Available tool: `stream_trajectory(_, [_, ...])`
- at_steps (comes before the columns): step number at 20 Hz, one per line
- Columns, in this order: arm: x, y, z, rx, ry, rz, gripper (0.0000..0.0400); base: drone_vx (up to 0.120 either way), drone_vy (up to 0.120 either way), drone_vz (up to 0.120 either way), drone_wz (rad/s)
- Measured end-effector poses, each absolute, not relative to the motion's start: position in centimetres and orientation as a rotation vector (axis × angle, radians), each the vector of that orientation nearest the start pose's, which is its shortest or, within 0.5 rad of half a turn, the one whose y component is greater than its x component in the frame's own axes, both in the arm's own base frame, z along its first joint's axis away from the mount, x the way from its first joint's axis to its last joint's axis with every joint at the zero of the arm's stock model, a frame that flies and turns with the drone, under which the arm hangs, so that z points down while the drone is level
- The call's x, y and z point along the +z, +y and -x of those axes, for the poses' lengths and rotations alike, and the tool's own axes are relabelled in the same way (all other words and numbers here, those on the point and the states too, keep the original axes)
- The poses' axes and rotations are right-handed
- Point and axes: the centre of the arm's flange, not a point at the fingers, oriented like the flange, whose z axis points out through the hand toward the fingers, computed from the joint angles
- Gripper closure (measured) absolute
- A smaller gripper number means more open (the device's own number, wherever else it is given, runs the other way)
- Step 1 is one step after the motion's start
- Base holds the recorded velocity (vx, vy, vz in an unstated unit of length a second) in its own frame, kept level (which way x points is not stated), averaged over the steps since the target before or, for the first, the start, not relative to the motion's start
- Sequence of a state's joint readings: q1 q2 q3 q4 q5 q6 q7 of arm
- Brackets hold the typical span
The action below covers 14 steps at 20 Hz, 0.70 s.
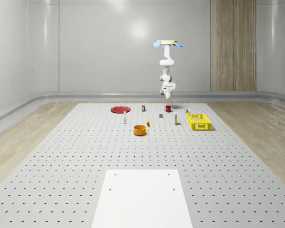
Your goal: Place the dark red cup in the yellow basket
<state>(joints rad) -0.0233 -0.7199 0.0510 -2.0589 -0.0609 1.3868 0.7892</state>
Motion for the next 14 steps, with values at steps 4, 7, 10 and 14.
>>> stream_trajectory(4, [69.0, 1.8, -30.1, -0.193, 1.259, 3.034, 0.0, 0.0, 0.0, -0.11, 0.0])
stream_trajectory(7, [68.7, 2.9, -30.1, -0.28, 1.299, 3.129, 0.0, 0.0, 0.0, -0.12, 0.0])
stream_trajectory(10, [67.9, 4.7, -30.1, -0.434, 1.363, 3.278, 0.0, 0.0, 0.0, -0.12, 0.0])
stream_trajectory(14, [65.1, 7.9, -30.2, -0.842, 1.494, 3.581, 0.0, 0.0, 0.0, -0.12, 0.0])
